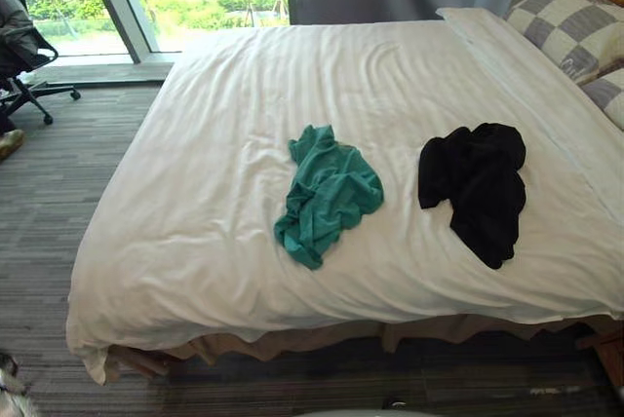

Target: Tidy the bed and pick cloth on bed and put in laundry

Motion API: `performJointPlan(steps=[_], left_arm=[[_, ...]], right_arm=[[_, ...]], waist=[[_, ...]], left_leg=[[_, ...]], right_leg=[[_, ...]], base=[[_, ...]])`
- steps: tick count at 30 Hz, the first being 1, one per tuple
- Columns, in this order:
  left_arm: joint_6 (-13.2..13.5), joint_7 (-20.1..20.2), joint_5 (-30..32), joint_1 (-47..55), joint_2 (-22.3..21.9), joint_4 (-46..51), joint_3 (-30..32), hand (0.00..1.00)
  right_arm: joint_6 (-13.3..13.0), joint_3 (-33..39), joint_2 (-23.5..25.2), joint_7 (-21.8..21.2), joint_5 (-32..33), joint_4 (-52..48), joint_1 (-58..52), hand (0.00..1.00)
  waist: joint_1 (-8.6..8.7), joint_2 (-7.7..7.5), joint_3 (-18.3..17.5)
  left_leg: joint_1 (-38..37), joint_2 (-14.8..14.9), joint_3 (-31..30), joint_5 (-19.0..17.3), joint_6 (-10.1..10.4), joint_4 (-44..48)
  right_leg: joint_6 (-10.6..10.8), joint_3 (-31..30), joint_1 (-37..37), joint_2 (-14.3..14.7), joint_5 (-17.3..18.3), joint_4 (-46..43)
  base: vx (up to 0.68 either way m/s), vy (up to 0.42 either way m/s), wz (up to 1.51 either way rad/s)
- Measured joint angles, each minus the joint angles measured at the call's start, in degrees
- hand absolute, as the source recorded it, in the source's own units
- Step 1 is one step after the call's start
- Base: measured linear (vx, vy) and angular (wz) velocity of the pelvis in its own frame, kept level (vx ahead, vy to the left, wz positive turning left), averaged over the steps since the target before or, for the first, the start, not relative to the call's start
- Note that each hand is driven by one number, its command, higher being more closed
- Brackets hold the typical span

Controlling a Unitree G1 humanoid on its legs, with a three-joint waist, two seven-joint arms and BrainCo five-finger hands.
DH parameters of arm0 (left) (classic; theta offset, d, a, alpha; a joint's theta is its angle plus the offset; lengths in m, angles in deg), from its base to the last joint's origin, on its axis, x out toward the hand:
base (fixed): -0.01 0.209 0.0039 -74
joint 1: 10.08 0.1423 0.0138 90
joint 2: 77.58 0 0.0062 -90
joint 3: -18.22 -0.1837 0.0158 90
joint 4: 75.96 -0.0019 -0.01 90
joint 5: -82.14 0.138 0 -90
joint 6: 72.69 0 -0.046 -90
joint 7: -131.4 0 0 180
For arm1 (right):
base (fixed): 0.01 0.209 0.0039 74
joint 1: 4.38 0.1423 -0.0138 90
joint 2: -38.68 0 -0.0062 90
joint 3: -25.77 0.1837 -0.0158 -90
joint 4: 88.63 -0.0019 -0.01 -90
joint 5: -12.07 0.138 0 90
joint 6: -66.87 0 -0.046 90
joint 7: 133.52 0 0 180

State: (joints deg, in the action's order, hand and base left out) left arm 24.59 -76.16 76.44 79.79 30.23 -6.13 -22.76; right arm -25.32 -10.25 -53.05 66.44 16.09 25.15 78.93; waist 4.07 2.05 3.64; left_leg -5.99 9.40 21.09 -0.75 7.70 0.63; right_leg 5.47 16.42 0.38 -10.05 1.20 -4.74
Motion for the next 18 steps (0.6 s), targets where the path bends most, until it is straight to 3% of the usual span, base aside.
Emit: performJointPlan(steps=[2, 3, 5, 7, 8, 9, 11, 14, 18], left_arm=[[1.01, 0.02, 0.60, -3.90, 2.25, 2.48, -4.49, 0.00], [2.21, 0.15, 0.85, -7.29, 2.88, 4.23, -9.14, 0.00], [2.84, 0.85, 1.39, -9.31, 2.94, 4.91, -12.92, 0.00], [3.16, 1.99, 2.52, -11.47, 2.92, 5.68, -16.99, 0.00], [3.17, 2.50, 4.61, -12.80, 2.96, 6.44, -19.43, 0.00], [3.22, 2.90, 6.71, -14.43, 3.00, 7.19, -22.25, 0.00], [2.92, 3.92, 8.68, -16.76, 3.14, 7.21, -25.46, 0.00], [1.37, 5.91, 11.73, -19.91, 3.16, 5.61, -33.90, 0.00], [-0.10, 7.55, 15.80, -23.35, -0.30, 4.63, -40.40, 0.00]], right_arm=[[-0.43, -2.48, -3.21, 0.06, -2.41, -2.09, 3.51, 0.00], [-1.10, -3.68, -6.12, 0.46, -3.93, -4.25, 5.56, 0.00], [-1.82, -5.22, -10.09, 1.22, -4.82, -5.38, 7.81, 0.00], [-1.98, -7.55, -13.90, 1.81, -5.18, -4.58, 12.11, 0.00], [-1.98, -9.52, -15.73, 2.33, -5.21, -4.08, 13.36, 0.00], [-1.98, -11.25, -16.86, 2.33, -5.63, -3.83, 14.23, 0.00], [-1.94, -13.82, -15.97, 2.27, -6.53, -3.52, 15.37, 0.00], [-1.97, -19.53, -15.78, 2.20, -7.78, -3.36, 19.77, 0.00], [-2.53, -23.00, -14.71, 1.83, -9.58, -3.52, 20.35, 0.00]], waist=[[-0.06, -1.57, 1.20], [-0.15, -1.47, 2.91], [0.12, -0.92, 3.87], [0.24, -0.49, 4.41], [0.42, 0.55, 4.24], [0.28, 2.60, 4.28], [0.47, 1.33, 4.95], [2.21, -2.79, 7.45], [3.70, -3.28, 7.38]], left_leg=[[2.53, 0.72, 0.29, -0.66, 0.79, 7.97], [6.25, 1.87, 1.17, -0.66, 0.70, 16.49], [8.52, 2.73, 1.39, -0.64, 0.66, 20.82], [10.46, -0.10, -2.16, -3.86, 0.59, 20.73], [9.71, -2.75, -3.78, -3.40, -0.40, 15.30], [8.13, -1.96, -1.27, -4.42, -5.89, 11.11], [6.13, -2.58, 0.07, -4.41, -5.90, 7.92], [3.67, -4.17, 2.50, -4.46, -6.07, 7.03], [2.60, -4.44, 2.67, -4.45, -6.07, 5.60]], right_leg=[[-0.20, -1.02, -0.36, -0.74, 0.77, 0.35], [-0.21, -1.15, -1.50, -0.87, 0.77, 1.62], [-1.09, -1.99, -2.10, -0.65, 0.16, 2.48], [-2.14, -4.11, -1.90, -1.36, -1.41, 3.06], [-2.13, -4.70, -1.05, -0.84, -1.59, 2.83], [-1.39, -5.35, -0.30, 1.21, -1.14, 1.79], [-1.42, -6.33, 2.16, 0.66, 0.57, -2.98], [0.14, -8.54, 8.86, -2.39, 4.07, -18.00], [-1.20, -7.04, 8.30, -2.99, 3.19, -16.51]], base=[[-0.08, -0.082, -0.19], [-0.11, -0.095, -0.05], [-0.06, -0.055, -0.03], [0.01, 0.025, -0.25], [0.01, 0.048, -0.39], [0.03, 0.071, -0.35], [0.04, 0.064, -0.31], [0.01, 0.050, -0.26], [0.08, 0.026, -0.11]])
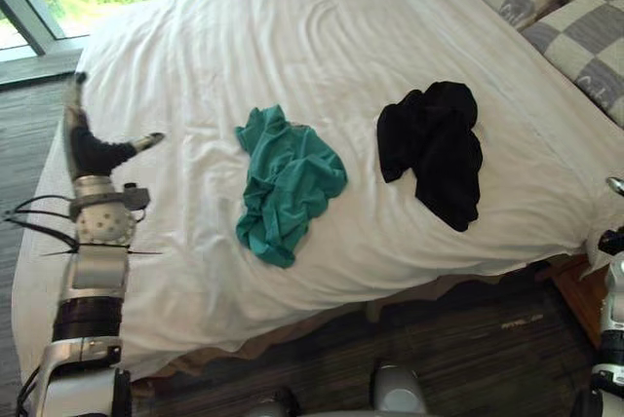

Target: Tidy the bed and pick cloth on bed and put in laundry

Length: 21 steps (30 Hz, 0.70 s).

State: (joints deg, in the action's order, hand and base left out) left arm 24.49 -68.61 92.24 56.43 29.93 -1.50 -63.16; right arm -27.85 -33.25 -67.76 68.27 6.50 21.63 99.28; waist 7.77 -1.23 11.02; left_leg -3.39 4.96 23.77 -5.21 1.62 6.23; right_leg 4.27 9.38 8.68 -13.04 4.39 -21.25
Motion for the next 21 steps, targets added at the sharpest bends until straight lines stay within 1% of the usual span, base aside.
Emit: performJointPlan(steps=[2, 4, 5, 8, 9, 11, 12, 14, 17, 18, 20, 21], left_arm=[[-0.25, 0.82, 2.11, -3.20, -1.41, -1.41, -4.06, 0.00], [-0.77, 2.37, 3.67, -4.94, -2.59, -3.28, -6.80, 0.00], [-1.17, 3.48, 4.25, -5.57, -4.10, -3.63, -7.98, 0.00], [-1.25, 4.62, 5.57, -5.88, -6.26, -5.44, -10.03, 0.00], [-1.80, 5.18, 6.14, -5.88, -7.31, -6.40, -11.54, 0.00], [-2.17, 5.39, 6.99, -5.90, -8.53, -7.26, -12.96, 0.00], [-2.82, 5.67, 8.42, -5.94, -9.64, -7.62, -14.23, 0.00], [-3.45, 5.77, 10.52, -6.55, -10.84, -7.75, -15.41, 0.00], [-4.87, 6.17, 15.66, -9.10, -13.22, -11.82, -16.11, 0.00], [-5.28, 6.26, 16.28, -9.33, -13.25, -12.59, -16.27, 0.00], [-7.02, 7.22, 19.24, -9.73, -13.34, -15.46, -16.96, 0.00], [-7.33, 7.60, 19.98, -10.12, -13.43, -16.38, -17.03, 0.00]], right_arm=[[0.13, -0.23, 1.61, -0.82, -1.58, -0.46, -0.02, 0.00], [0.69, -0.22, 2.66, -0.82, -1.82, -0.55, -0.28, 0.00], [1.13, -0.22, 2.87, -0.85, -1.82, -1.44, -0.90, 0.00], [1.12, -0.23, 2.87, -0.84, -1.83, -3.46, -1.49, 0.00], [1.06, -0.23, 2.87, -0.90, -1.91, -4.82, -2.09, 0.00], [1.06, -0.30, 2.97, -0.99, -2.07, -5.37, -2.33, 0.00], [1.04, -0.64, 3.05, -1.21, -2.60, -5.61, -2.30, 0.00], [1.02, -0.64, 3.09, -1.81, -3.50, -5.96, -2.27, 0.00], [0.93, -0.68, 3.24, -1.98, -4.03, -6.06, -2.09, 0.00], [0.92, -0.67, 3.27, -1.98, -4.03, -6.13, -2.00, 0.00], [0.92, -0.39, 3.28, -1.95, -3.99, -6.60, -1.94, 0.00], [0.91, -0.21, 3.29, -1.95, -3.98, -6.79, -1.94, 0.00]], waist=[[1.04, 0.53, 0.03], [1.12, 0.59, 0.01], [1.11, 0.63, -0.01], [0.95, 0.79, -0.11], [1.06, 0.85, -0.14], [0.90, 0.88, -0.14], [0.94, 1.17, -0.10], [0.95, 1.77, 0.07], [1.08, 3.32, 0.59], [1.13, 3.63, 0.80], [1.49, 4.65, 1.77], [1.59, 4.78, 2.18]], left_leg=[[1.98, -0.15, -0.82, 0.20, -0.19, -0.35], [2.32, -0.29, -1.07, 0.34, 0.03, -0.38], [2.37, -0.35, -1.61, 0.58, 0.41, -0.45], [2.56, -0.38, -2.11, 1.24, 0.97, -1.00], [2.71, -0.63, -2.73, 2.35, 1.37, -2.33], [2.81, -0.75, -3.14, 3.47, 1.93, -3.56], [3.33, -0.72, -3.39, 4.26, 2.48, -4.35], [4.74, -0.56, -3.56, 4.74, 2.30, -4.35], [7.70, -0.64, -3.96, 6.29, 2.06, -5.47], [7.95, -0.70, -4.03, 6.73, 1.92, -6.00], [9.15, -0.72, -4.42, 7.52, 1.55, -6.91], [9.39, -0.83, -4.56, 7.93, 1.66, -7.37]], right_leg=[[-0.96, -0.92, -0.58, 0.60, -0.63, 3.91], [-0.96, -1.91, -1.36, 0.84, -0.63, 5.88], [-0.95, -1.50, -2.10, 0.83, -0.63, 6.95], [-0.93, -0.85, -2.97, 0.96, -0.64, 8.78], [-0.90, -0.03, -3.14, 0.96, -0.66, 9.82], [-0.80, 0.29, -3.18, 1.07, -0.73, 10.66], [-0.51, 0.79, -2.87, 1.20, -0.93, 11.17], [-0.68, 1.11, -1.79, 1.35, -1.42, 11.43], [-0.60, 1.31, 1.31, 1.85, -2.75, 11.79], [-0.77, 1.44, 1.68, 1.89, -3.00, 11.93], [-0.69, 1.53, 2.97, 1.93, -3.86, 12.43], [-0.56, 1.60, 3.38, 1.94, -3.99, 12.40]], base=[[0.05, -0.015, 0.18], [0.04, -0.028, 0.11], [0.04, -0.035, 0.13], [0.02, -0.041, 0.14], [-0.01, -0.046, 0.21], [-0.02, -0.051, 0.17], [-0.03, -0.041, 0.12], [-0.06, -0.035, 0.11], [-0.08, -0.013, 0.08], [-0.08, -0.001, 0.06], [-0.08, 0.022, 0.05], [-0.09, 0.016, 0.07]])
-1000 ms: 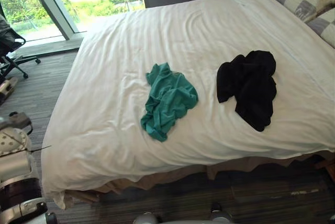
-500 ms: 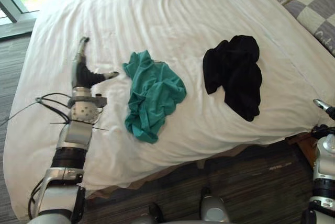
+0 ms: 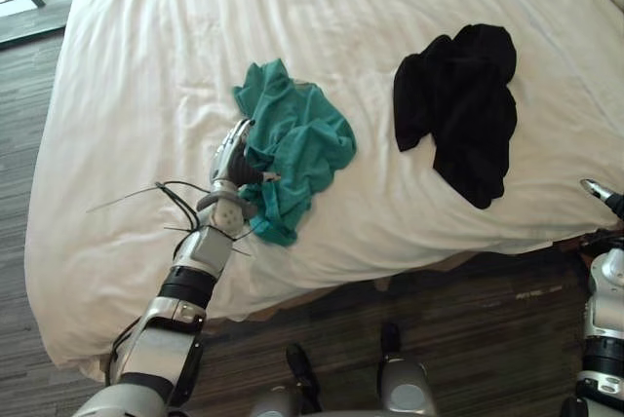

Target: Tidy the bed and pick cloth on bed and put in laundry

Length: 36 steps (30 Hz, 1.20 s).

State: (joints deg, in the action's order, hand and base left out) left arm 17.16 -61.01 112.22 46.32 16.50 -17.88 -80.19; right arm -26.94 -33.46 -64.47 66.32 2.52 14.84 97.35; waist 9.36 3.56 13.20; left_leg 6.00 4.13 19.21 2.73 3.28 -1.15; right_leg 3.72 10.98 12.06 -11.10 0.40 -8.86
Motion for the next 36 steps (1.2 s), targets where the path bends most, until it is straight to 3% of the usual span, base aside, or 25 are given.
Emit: performJointPlan(steps=[6, 7, 11, 13, 18, 21, 26, 27, 30, 33, 36], left_arm=[[-1.89, 0.17, 6.74, -7.78, -0.16, -7.26, -0.05, 0.00], [-1.99, -0.06, 6.92, -8.99, -0.10, -8.23, -0.03, 1.00], [-2.44, -0.38, 10.13, -11.94, 0.07, -9.35, 0.02, 1.00], [-1.96, -0.43, 12.47, -12.78, 1.05, -9.77, 0.03, 1.00], [-0.93, -0.41, 13.07, -14.80, 2.21, -9.46, -0.95, 1.00], [2.04, -0.34, 7.52, -13.31, 4.14, -6.37, -3.93, 1.00], [9.02, 0.10, -6.01, 0.32, 5.22, 7.43, -5.06, 1.00], [11.12, 1.01, -10.16, 5.32, 5.37, 12.17, -5.06, 1.00], [14.36, 2.63, -15.96, 14.38, 5.36, 19.09, -4.87, 1.00], [16.28, 3.62, -19.11, 21.80, 5.16, 24.41, -3.69, 1.00], [17.91, 4.20, -23.89, 27.33, 3.82, 27.17, -2.23, 1.00]], right_arm=[[-2.16, 0.44, 0.24, 0.28, 1.08, -3.43, 3.74, 0.00], [-2.47, 0.44, 0.34, 0.30, 1.19, -3.62, 4.61, 0.00], [-2.60, 0.85, 0.40, 0.67, 2.90, -4.06, 5.98, 0.00], [-2.63, 1.04, 0.40, 0.82, 3.59, -7.40, 6.41, 0.00], [-3.24, 0.99, -2.55, 1.28, 4.60, -10.32, 9.80, 0.00], [-3.29, -2.09, -8.44, 1.23, 3.86, -9.00, 13.15, 0.00], [-3.33, -12.61, -21.94, 0.11, 2.18, 4.69, 25.15, 0.00], [-2.97, -16.42, -26.50, -0.44, 2.14, 10.15, 30.35, 0.00], [-2.22, -23.44, -32.89, -1.55, 2.06, 19.24, 40.40, 0.00], [-2.01, -30.30, -36.53, -2.62, 2.07, 27.01, 49.36, 0.00], [-1.68, -34.34, -38.72, -4.11, 2.20, 34.61, 55.36, 0.00]], waist=[[0.54, 0.60, 6.14], [0.47, 0.57, 6.75], [-0.79, 0.93, 7.92], [-0.95, 1.63, 8.66], [-0.99, 1.60, 8.81], [-0.95, 1.59, 8.81], [-1.19, 2.55, 9.27], [-1.51, 3.51, 9.75], [-3.29, 5.47, 10.69], [-4.04, 7.08, 11.45], [-5.88, 8.21, 12.03]], left_leg=[[4.33, -0.46, 0.93, 2.90, -0.88, -3.08], [5.06, -0.46, 1.41, 3.20, -0.70, -3.30], [6.48, -0.28, 3.34, 4.11, -1.04, -4.05], [6.71, -0.13, 4.02, 4.10, -1.03, -4.05], [7.72, -0.15, 4.76, 3.81, -0.68, -4.48], [8.29, -0.22, 4.47, 3.76, -0.58, -4.51], [9.11, -0.58, 2.90, 4.77, -0.48, -4.16], [9.76, -0.56, 2.13, 5.03, -0.13, -4.15], [10.60, -0.45, 1.17, 5.25, -0.09, -4.15], [12.85, -0.49, -0.19, 6.30, 0.97, -4.16], [15.54, -0.60, -0.43, 7.65, 0.99, -4.16]], right_leg=[[0.40, -0.70, 5.91, 0.19, -2.24, -0.03], [0.24, -1.14, 7.02, 0.22, -2.71, 0.00], [-0.07, -2.75, 9.79, 0.41, -3.34, -0.09], [-0.07, -2.99, 10.36, 0.46, -3.33, -0.43], [-0.03, -2.70, 11.37, 0.07, -3.30, -0.93], [0.00, -1.60, 11.36, -0.35, -3.28, -0.98], [0.03, 0.36, 11.14, -0.97, -2.92, -1.27], [0.02, 1.53, 11.15, -1.10, -2.92, -1.27], [-0.36, 2.54, 11.38, -1.08, -2.65, -1.27], [-0.58, 3.47, 12.94, -1.28, -2.49, -1.64], [-1.01, 4.19, 16.48, -2.03, -0.81, -4.87]], base=[[-0.10, 0.020, 0.00], [-0.03, 0.017, -0.14], [0.04, 0.003, -0.21], [0.08, -0.010, -0.09], [0.08, 0.008, 0.04], [0.09, 0.016, 0.17], [0.13, 0.008, 0.23], [0.09, 0.001, 0.30], [0.09, -0.001, 0.20], [0.07, -0.009, 0.29], [0.00, -0.033, 0.22]])
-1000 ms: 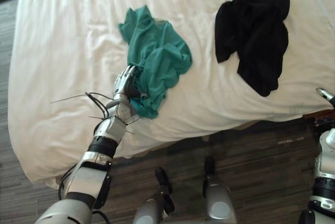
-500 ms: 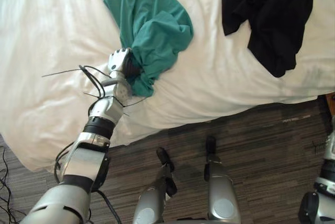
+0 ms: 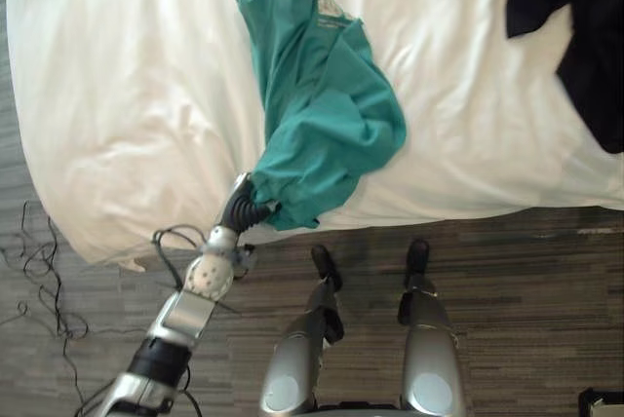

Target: Tidy the bed and pick cloth on bed and put in laundry

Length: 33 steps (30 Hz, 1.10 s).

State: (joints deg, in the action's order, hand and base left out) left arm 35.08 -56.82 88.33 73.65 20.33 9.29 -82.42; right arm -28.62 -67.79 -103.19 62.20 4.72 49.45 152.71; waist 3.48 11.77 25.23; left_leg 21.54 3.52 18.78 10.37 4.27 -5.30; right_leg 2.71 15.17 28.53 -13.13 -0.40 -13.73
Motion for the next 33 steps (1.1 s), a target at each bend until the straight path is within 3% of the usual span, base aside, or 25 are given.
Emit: performJointPlan(steps=[1, 4, 5, 10, 16, 21, 24, 26, 27, 29, 32, 33], left_arm=[[0.33, 0.67, -1.73, 1.62, -0.77, 0.17, 0.42, 1.00], [0.13, 1.63, -4.58, 4.59, -2.09, 0.13, 2.20, 1.00], [-0.58, 1.94, -5.92, 6.01, -3.34, -0.29, 3.65, 1.00], [-3.53, 2.79, -9.83, 8.87, -8.37, -1.21, 7.43, 1.00], [-3.76, 5.03, -12.26, 8.93, -10.50, -1.54, 8.86, 1.00], [-4.17, 5.64, -12.77, 8.95, -13.29, -1.58, 9.08, 1.00], [-4.89, 5.60, -12.77, 9.08, -14.25, -2.37, 9.06, 1.00], [-5.56, 5.54, -12.77, 9.43, -14.23, -2.64, 9.12, 1.00], [-5.66, 5.53, -12.77, 9.53, -14.23, -2.64, 9.12, 1.00], [-6.15, 5.51, -12.76, 9.79, -14.01, -2.62, 9.15, 1.00], [-6.24, 5.50, -12.76, 9.84, -13.40, -2.67, 9.16, 1.00], [-6.29, 5.50, -12.76, 9.83, -13.36, -2.70, 9.16, 1.00]], right_arm=[[0.66, -0.83, -0.22, -0.83, 0.04, 2.70, 1.31, 0.00], [1.20, -1.58, -0.19, -2.00, 0.33, 4.95, 1.30, 0.00], [1.77, -1.97, -0.18, -2.37, 0.90, 5.42, 1.29, 1.00], [1.40, -4.92, -1.15, -3.48, 5.16, 5.80, 2.92, 1.00], [0.57, -10.44, -3.87, -6.31, 7.58, 7.42, 4.40, 1.00], [-0.81, -5.26, -2.30, -7.26, 13.04, 5.52, -3.40, 1.00], [-1.34, 4.26, 2.79, -7.60, 17.28, -0.69, -16.11, 1.00], [-2.06, 13.07, 10.76, -7.75, 20.84, -9.82, -28.99, 1.00], [-2.16, 14.16, 12.75, -7.85, 21.50, -11.90, -31.71, 1.00], [-2.79, 17.84, 22.67, -8.27, 23.91, -20.09, -42.84, 1.00], [-3.18, 19.85, 33.18, -8.52, 27.28, -24.88, -51.03, 1.00], [-3.18, 19.90, 34.61, -8.54, 27.73, -24.88, -51.80, 1.00]], waist=[[-0.91, 0.55, 0.24], [-1.35, 0.87, 0.39], [-1.41, 0.85, 0.54], [-1.09, 0.35, 1.49], [-1.26, 0.28, 1.47], [-1.45, -0.20, 1.25], [-1.57, -1.09, 0.85], [-1.31, -2.86, 0.01], [-1.26, -3.30, -0.19], [-1.12, -5.51, -1.36], [-0.96, -7.58, -2.71], [-0.93, -7.80, -3.03]], left_leg=[[0.79, -0.21, -0.04, 0.21, -0.27, -0.02], [3.02, -0.74, 0.44, 0.58, -0.77, -0.12], [4.72, -1.05, 1.28, 0.61, -0.74, -0.29], [6.93, -1.90, 9.59, 0.47, -0.60, -0.47], [7.40, -2.49, 10.18, 0.52, -0.68, -0.44], [5.68, -2.14, 11.24, 0.93, -1.19, -0.12], [2.85, -1.27, 11.03, 0.92, -1.19, -0.12], [-0.09, -0.49, 11.00, 0.61, -0.96, -0.17], [-0.76, -0.29, 10.97, 0.44, -0.98, -0.19], [-3.87, 0.21, 10.62, 0.22, -1.31, -0.17], [-7.12, 0.53, 9.24, 0.03, -1.60, -0.13], [-7.57, 0.57, 8.91, 0.01, -1.62, -0.13]], right_leg=[[-0.15, 0.02, 2.14, -0.72, 1.61, -3.26], [-0.56, -0.13, 6.66, -2.30, 4.30, -9.02], [-0.92, -0.40, 9.63, -3.33, 5.51, -12.03], [-1.02, -1.24, 15.60, -7.05, 7.08, -18.20], [-1.02, -1.00, 15.92, -8.00, 7.09, -18.67], [-1.02, -0.87, 14.24, -7.86, 7.09, -18.66], [-1.04, 0.39, 10.37, -7.09, 7.10, -17.39], [-0.89, 1.63, 5.94, -6.19, 7.20, -15.43], [-0.86, 1.99, 4.90, -6.01, 7.23, -14.93], [-0.76, 3.15, 0.40, -5.41, 7.29, -13.36], [-0.61, 4.65, -4.63, -4.80, 7.33, -11.41], [-0.55, 4.95, -5.43, -4.69, 7.29, -11.02]], base=[[-0.03, -0.053, 0.18], [-0.05, -0.063, 0.26], [-0.07, -0.082, 0.20], [-0.06, -0.054, 0.17], [-0.01, -0.025, 0.08], [0.02, -0.058, -0.03], [0.05, -0.090, -0.07], [0.07, -0.089, -0.07], [0.06, -0.077, -0.03], [0.07, -0.077, 0.02], [0.09, -0.088, 0.11], [0.08, -0.092, 0.13]])
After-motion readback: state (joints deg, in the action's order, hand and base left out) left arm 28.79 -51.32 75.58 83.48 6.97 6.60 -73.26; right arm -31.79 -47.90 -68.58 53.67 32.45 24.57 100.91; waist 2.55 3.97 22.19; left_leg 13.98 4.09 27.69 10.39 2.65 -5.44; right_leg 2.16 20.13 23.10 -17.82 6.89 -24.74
